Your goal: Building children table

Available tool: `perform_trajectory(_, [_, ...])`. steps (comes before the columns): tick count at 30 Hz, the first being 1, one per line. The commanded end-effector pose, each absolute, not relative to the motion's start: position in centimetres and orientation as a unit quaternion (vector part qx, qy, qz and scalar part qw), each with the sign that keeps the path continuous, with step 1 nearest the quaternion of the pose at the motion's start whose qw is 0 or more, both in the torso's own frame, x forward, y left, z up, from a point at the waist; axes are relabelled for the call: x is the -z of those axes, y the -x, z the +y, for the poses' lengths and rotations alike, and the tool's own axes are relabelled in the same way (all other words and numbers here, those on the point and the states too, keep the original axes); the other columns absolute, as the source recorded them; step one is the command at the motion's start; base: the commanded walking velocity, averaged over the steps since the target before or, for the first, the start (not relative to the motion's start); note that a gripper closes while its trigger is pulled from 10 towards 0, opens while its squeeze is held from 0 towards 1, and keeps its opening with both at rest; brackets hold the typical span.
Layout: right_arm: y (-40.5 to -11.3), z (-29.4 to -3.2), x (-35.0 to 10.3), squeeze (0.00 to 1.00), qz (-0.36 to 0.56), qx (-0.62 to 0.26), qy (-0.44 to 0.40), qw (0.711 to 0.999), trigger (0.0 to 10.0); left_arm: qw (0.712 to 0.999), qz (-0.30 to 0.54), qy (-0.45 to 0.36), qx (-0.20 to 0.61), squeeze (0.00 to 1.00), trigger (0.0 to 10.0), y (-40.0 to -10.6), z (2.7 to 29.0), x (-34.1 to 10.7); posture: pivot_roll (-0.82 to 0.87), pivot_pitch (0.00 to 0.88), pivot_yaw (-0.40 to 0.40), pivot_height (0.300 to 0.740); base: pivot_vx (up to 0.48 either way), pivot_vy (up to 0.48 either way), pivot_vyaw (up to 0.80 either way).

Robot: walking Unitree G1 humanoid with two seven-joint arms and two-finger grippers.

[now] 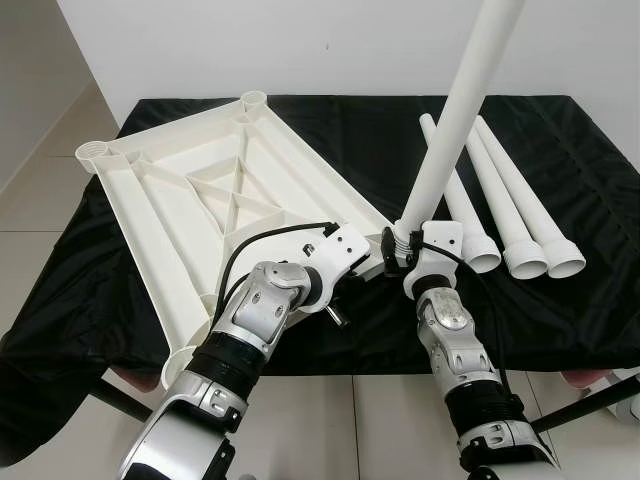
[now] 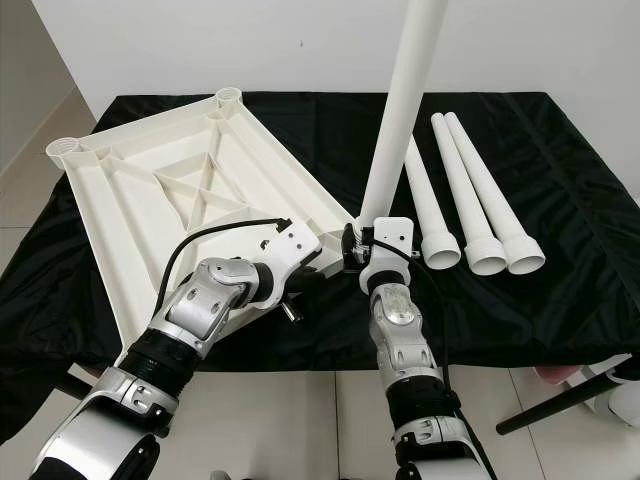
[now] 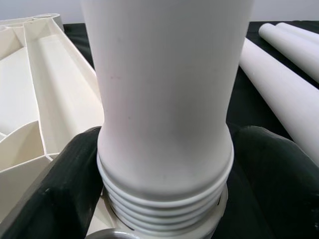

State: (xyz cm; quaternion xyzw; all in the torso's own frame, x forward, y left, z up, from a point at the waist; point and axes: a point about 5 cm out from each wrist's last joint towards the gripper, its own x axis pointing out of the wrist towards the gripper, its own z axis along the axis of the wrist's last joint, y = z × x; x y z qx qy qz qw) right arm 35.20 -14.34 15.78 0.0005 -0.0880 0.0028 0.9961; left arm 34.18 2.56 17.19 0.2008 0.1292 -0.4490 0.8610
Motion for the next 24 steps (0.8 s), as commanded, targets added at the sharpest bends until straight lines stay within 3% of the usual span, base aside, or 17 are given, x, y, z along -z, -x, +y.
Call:
perform_trajectory(1, [-35.1, -14.8, -15.0, 0.00, -0.071, 0.001, -0.008, 0.997, 10.0, 0.894, 0.126, -0.215, 0.371, 0.00, 10.0, -35.1, 3.8, -17.0, -0.12, 0.132, 0.060, 0.740, 0.000, 0.000, 0.00])
perform_trajectory(24, [-35.7, -13.6, -15.2, 0.00, -0.062, -0.087, 0.001, 0.994, 10.0, 0.895, 0.122, -0.214, 0.372, 0.00, 10.0, -35.2, 3.7, -17.2, -0.12, 0.124, 0.061, 0.740, 0.000, 0.000, 0.00])
